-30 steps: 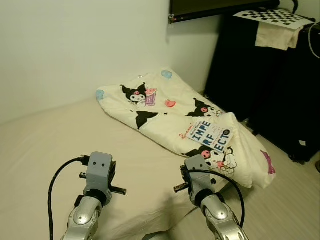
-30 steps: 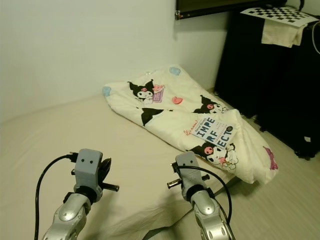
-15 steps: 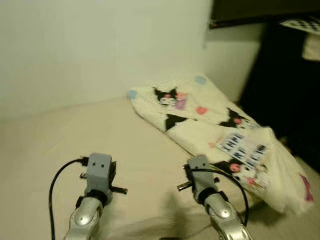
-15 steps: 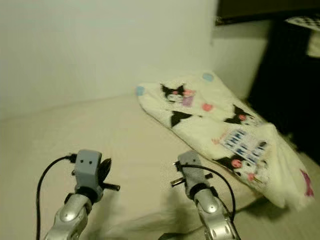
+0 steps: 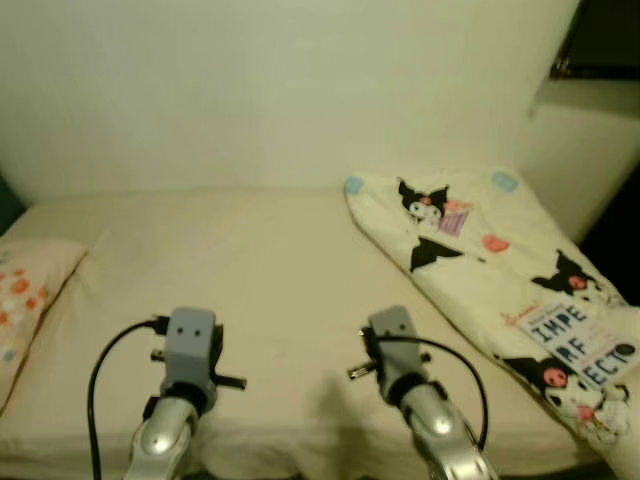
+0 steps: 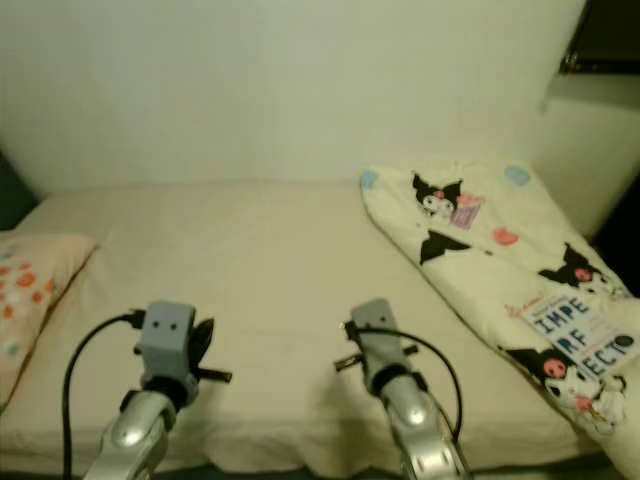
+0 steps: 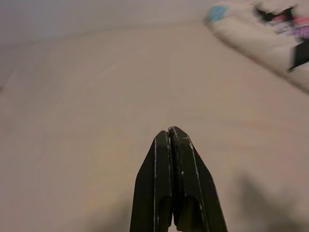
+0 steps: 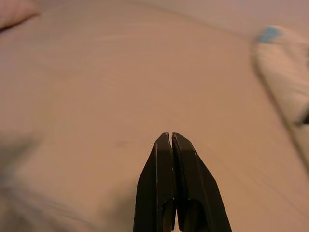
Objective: Clean up the room
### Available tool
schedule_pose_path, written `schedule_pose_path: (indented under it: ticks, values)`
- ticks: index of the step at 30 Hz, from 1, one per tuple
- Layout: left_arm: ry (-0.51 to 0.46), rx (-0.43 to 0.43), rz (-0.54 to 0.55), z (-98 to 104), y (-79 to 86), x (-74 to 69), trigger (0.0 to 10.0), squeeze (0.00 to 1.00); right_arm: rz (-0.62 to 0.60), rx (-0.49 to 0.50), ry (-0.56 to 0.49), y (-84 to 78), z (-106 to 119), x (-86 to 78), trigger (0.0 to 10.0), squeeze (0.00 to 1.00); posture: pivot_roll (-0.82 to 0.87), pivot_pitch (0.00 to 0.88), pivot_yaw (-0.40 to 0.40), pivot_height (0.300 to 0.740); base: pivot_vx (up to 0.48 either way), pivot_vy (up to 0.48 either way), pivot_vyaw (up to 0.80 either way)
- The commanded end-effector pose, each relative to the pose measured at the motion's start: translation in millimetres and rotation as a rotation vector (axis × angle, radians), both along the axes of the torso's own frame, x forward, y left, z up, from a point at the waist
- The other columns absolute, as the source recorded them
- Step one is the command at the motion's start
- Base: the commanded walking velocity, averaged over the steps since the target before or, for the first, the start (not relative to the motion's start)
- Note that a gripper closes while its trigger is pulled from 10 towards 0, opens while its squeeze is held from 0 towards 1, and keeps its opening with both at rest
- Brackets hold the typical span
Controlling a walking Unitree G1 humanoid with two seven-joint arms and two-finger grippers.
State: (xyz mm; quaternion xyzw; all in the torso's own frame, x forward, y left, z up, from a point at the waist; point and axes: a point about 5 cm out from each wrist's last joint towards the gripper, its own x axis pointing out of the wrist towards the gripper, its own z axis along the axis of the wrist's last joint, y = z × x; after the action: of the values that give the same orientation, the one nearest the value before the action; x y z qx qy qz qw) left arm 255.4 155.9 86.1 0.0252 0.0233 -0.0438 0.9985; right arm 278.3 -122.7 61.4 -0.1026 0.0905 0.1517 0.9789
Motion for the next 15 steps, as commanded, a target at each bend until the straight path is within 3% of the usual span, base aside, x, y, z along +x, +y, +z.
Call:
schedule_pose_path:
  ticks: [1, 6, 15]
  values:
    - [0.02, 0.013, 0.002, -3.4, 1.7, -0.8, 10.0, 0.0, -0.008, -0.001, 0.011, -1.4, -2.8, -1.5, 10.0, 0.0, -0.05, 0.085, -0.011, 0.74, 0.0, 0.0, 0.8]
    - [0.028, 0.022, -0.011, -4.0, 0.5, 0.5, 10.0, 0.0, -0.015, 0.002, 0.009, -1.5, -2.7, -1.3, 10.0, 0.0, -0.05, 0.087, -0.003, 0.74, 0.0, 0.0, 0.8]
    - [0.038, 0.083, -0.058, -5.3, -3.9, 2.4, 10.0, 0.0, -0.067, 0.046, 0.007, -6.6, -1.8, 0.5, 10.0, 0.0, -0.05, 0.089, 0.003, 0.74, 0.0, 0.0, 0.0]
